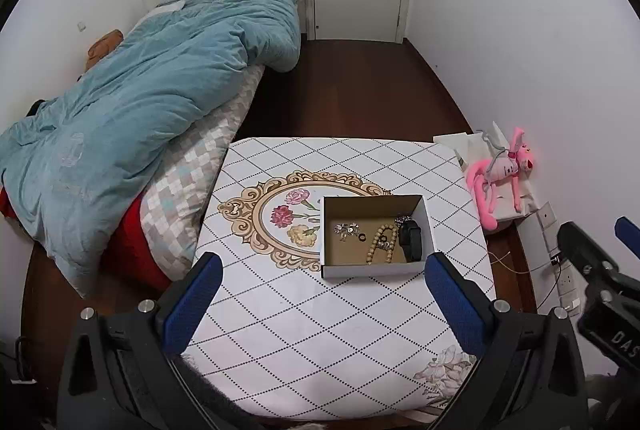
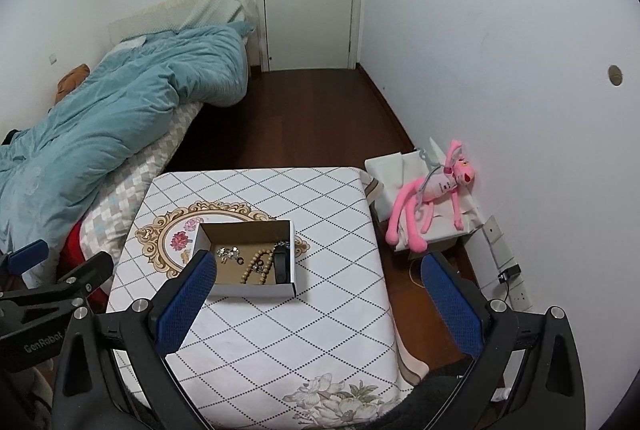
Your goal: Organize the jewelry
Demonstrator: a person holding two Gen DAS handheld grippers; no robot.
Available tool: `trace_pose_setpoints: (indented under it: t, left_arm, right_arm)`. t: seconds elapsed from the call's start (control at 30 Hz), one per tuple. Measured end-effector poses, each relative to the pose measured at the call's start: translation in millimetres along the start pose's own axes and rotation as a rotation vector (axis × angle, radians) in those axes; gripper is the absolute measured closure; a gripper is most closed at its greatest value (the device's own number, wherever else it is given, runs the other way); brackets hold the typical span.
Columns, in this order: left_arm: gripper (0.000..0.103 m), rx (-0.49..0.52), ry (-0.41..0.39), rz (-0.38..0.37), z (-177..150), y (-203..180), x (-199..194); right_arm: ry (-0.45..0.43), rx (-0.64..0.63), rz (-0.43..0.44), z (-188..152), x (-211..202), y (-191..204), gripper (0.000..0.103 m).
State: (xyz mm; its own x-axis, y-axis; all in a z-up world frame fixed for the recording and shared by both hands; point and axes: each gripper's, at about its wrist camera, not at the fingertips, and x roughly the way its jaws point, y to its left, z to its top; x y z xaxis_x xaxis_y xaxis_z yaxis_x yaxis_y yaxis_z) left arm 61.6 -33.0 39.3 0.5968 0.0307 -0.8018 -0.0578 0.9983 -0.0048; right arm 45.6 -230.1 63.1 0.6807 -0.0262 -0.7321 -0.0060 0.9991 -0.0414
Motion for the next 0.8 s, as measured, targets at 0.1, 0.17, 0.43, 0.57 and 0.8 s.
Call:
trace_pose_setpoints:
  t: [0.1,0.17,0.43,0.57,0.8]
  left_arm:
    - [0.000,0.002,0.020,-0.007,4,-2,9]
    - [0.000,0.007,0.033,-0.004,7,-3,15]
    - [0.000,0.009,0.070,0.012,14,-2,33]
    - [0.000,0.004,0.073,0.010,15,-2,33]
    - [0.000,0.007,0.067,0.010,17,-2,32]
  right_arm:
    - [0.020,-0.004,0.000,4,16,3,0.000]
    - [0.042,-0.003,0.009,5,28,5,0.000]
    - [0.101,-0.008,0.001,9,60,6,0.000]
    - [0.110,-0.009,0.001,10,62,6,0.000]
    - [0.111,-0.010,0.000,10,62,6,0.000]
